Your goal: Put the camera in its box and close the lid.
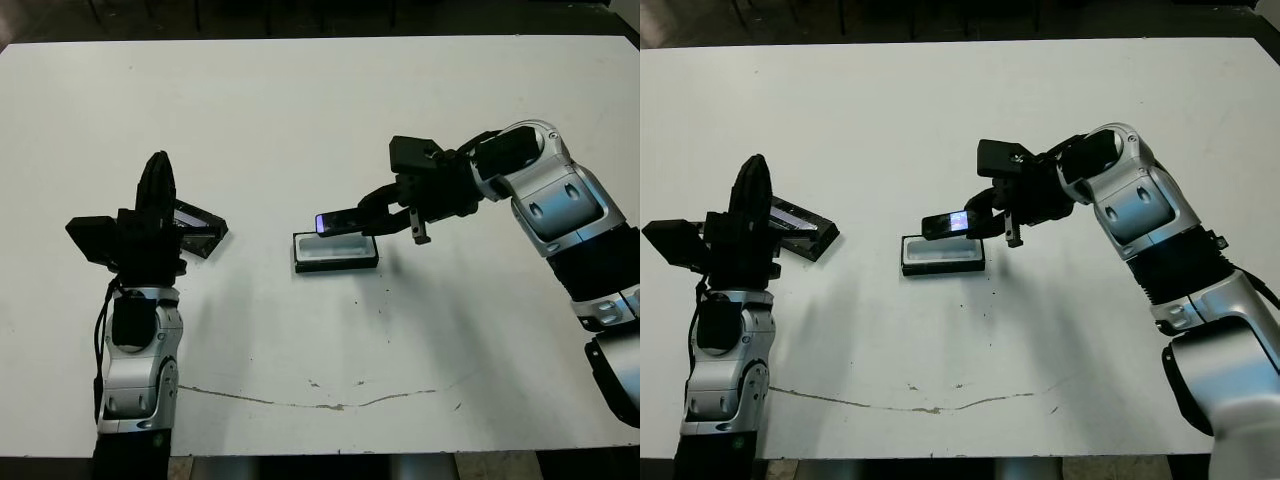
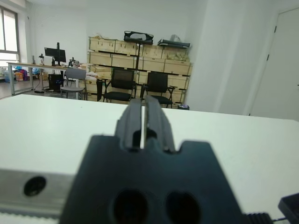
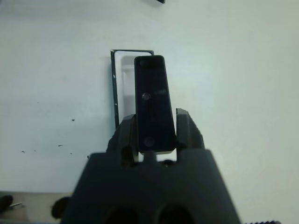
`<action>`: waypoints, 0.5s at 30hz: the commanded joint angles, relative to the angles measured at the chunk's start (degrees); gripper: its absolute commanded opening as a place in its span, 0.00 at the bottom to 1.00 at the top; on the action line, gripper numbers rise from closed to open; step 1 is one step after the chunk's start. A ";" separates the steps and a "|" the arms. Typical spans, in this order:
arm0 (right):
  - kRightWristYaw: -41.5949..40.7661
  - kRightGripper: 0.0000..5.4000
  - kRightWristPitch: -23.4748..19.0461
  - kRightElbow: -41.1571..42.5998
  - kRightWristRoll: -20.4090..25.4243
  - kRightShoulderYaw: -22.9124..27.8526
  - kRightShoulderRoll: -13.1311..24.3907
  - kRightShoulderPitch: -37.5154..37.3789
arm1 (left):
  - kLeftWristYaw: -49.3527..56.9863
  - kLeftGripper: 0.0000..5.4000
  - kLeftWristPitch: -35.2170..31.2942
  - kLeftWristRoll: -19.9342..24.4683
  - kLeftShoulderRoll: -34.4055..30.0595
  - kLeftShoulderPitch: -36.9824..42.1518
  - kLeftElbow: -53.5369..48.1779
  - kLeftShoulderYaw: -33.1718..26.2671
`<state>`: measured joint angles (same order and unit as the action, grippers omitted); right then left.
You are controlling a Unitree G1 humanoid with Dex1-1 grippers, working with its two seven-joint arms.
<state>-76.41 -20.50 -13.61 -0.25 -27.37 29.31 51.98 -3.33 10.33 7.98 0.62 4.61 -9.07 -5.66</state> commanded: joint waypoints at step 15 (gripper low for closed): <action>-0.40 0.13 -3.68 2.03 -2.40 -3.88 -2.06 -0.68 | 0.49 0.00 -0.58 0.43 0.45 -1.18 0.32 0.06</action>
<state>-76.72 -23.12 -12.11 -2.08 -30.42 27.29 51.84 -3.32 10.33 8.37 1.14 4.61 -9.09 -5.41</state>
